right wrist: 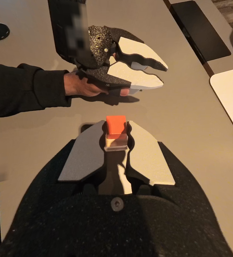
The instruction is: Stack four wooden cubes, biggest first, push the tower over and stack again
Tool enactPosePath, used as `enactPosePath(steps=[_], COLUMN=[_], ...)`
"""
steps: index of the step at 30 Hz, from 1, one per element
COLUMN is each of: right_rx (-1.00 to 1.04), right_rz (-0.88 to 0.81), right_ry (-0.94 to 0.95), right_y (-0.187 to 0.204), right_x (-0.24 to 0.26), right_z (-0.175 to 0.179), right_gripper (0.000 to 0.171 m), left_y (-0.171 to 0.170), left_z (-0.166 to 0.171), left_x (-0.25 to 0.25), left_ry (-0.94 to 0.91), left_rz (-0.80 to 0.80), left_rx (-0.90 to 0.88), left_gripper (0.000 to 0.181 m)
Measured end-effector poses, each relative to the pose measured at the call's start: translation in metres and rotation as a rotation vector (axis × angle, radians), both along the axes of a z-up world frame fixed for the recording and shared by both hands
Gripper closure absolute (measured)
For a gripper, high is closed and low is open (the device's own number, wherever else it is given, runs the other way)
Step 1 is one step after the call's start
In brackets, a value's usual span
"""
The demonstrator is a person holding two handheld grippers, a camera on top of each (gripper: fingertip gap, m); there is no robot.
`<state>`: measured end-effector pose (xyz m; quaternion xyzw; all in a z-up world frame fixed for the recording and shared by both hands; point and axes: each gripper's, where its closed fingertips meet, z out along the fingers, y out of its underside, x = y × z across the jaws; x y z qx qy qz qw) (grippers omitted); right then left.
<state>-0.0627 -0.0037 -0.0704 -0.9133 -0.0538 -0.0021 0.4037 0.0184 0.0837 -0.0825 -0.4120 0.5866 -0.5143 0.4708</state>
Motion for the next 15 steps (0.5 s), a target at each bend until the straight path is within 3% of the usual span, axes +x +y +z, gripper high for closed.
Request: enactPosePath(steps=[1,15], right_rx=[0.000,0.005], right_rz=[0.001,0.034], right_ry=[0.004,0.028], right_y=[-0.0002,-0.0035], right_x=[0.0005,-0.0006], right_z=[-0.0013,-0.0107], right_gripper=[0.144,0.143], left_y=[0.0000,-0.0003], left_z=[0.0000,-0.0003], left_x=[-0.0001,-0.0002], left_ry=[0.000,0.002], left_rz=[0.000,0.000], left_rx=[0.000,0.004], left_gripper=[0.158,0.158])
